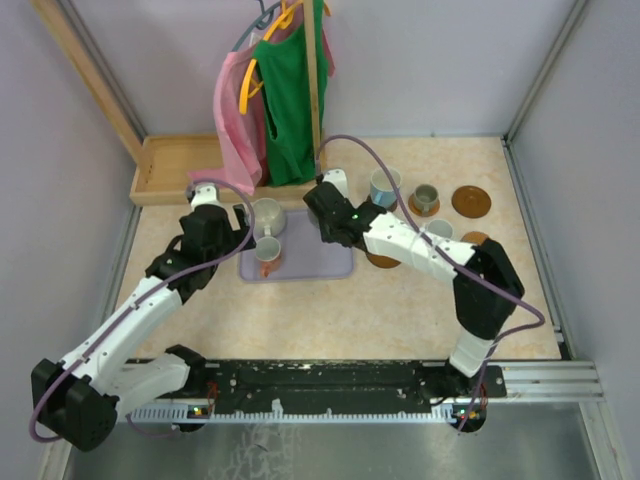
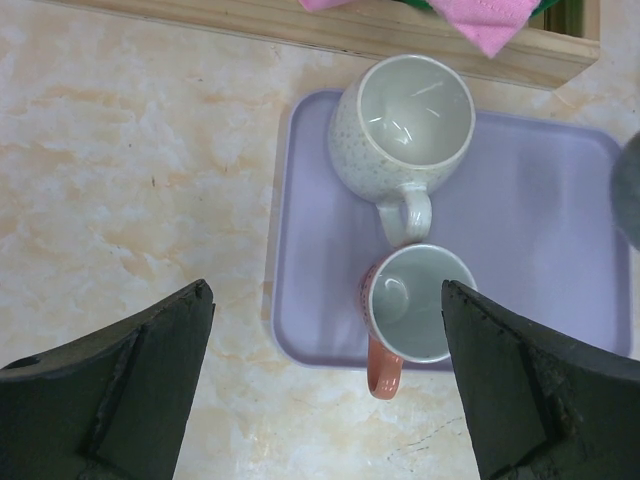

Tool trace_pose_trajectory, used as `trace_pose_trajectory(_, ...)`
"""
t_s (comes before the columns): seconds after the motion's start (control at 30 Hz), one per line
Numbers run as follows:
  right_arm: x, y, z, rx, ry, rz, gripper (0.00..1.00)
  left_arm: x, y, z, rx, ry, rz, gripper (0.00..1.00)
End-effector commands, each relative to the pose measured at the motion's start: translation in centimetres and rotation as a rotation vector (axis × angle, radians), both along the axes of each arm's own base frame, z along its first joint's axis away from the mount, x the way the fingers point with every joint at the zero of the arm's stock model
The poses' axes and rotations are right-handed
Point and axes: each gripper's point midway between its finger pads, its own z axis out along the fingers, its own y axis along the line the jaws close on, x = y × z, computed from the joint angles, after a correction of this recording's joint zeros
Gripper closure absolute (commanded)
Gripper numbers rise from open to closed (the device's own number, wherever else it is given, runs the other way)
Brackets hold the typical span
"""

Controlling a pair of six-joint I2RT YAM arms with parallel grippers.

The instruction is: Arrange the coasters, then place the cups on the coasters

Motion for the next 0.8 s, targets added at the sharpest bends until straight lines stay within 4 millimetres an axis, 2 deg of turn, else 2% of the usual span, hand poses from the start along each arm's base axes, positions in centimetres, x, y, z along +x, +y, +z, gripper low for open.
trace_pose_trajectory(0.0,0.8,-1.2,8.7,0.121,-0.213,-0.052,1.00,0.7,-0.3,0.7,-0.018,-0.017,-0.002,0.00)
trace_pose_trajectory(0.13,0.8,-3.6,10.0,0.129,-0.239,-0.070,1.00,1.1,-0.7,0.9,-0.023,-0.016,-0.012,0.00)
trace_pose_trajectory(0.43,2.3,-11.5,13.5,0.114,-0.335,-0.173,1.00,2.0,-1.4,0.9,-0.028,-0.022,-0.026,0.00)
trace_pose_trajectory(0.77,4.8,-19.1,14.5,0.119,-0.367,-0.285,1.00,2.8,-2.2,0.8,-0.049,-0.032,-0.037,0.00)
